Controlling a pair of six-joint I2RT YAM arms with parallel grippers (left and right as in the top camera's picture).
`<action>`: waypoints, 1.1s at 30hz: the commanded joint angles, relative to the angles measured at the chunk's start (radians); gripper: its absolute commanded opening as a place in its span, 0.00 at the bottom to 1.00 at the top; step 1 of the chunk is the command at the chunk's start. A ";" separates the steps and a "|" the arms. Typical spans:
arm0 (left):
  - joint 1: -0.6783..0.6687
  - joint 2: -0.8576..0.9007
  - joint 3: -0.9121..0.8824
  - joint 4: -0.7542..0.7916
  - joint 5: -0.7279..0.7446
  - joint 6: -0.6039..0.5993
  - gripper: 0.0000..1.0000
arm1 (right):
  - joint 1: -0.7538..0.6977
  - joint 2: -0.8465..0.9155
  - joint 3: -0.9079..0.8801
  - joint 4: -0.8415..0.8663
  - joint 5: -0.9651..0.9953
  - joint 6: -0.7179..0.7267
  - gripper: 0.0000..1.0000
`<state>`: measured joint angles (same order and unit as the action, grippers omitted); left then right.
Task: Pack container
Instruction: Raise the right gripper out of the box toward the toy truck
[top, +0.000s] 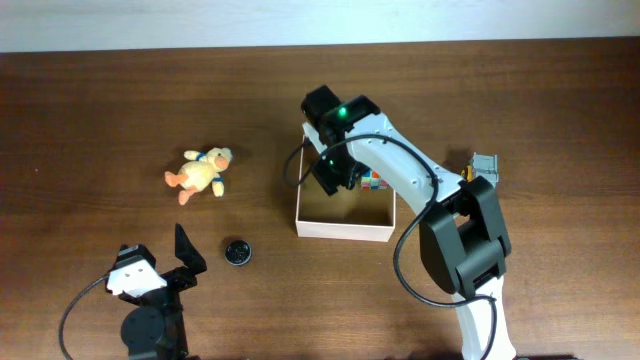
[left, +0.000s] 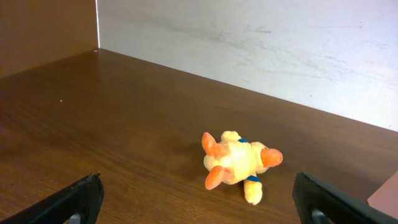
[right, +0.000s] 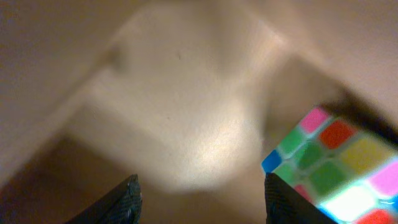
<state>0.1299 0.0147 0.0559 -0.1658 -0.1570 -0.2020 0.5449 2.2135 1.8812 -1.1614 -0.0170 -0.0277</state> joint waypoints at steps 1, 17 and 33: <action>-0.005 -0.009 -0.007 0.004 0.007 0.016 0.99 | 0.004 0.005 0.109 -0.027 -0.013 -0.018 0.58; -0.005 -0.009 -0.007 0.004 0.007 0.016 0.99 | -0.183 0.004 0.561 -0.317 0.103 0.147 0.65; -0.005 -0.009 -0.007 0.004 0.007 0.016 0.99 | -0.574 0.004 0.500 -0.512 0.172 0.326 0.77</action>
<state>0.1299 0.0147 0.0559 -0.1658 -0.1570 -0.2024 0.0006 2.2135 2.4157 -1.6695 0.1318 0.2554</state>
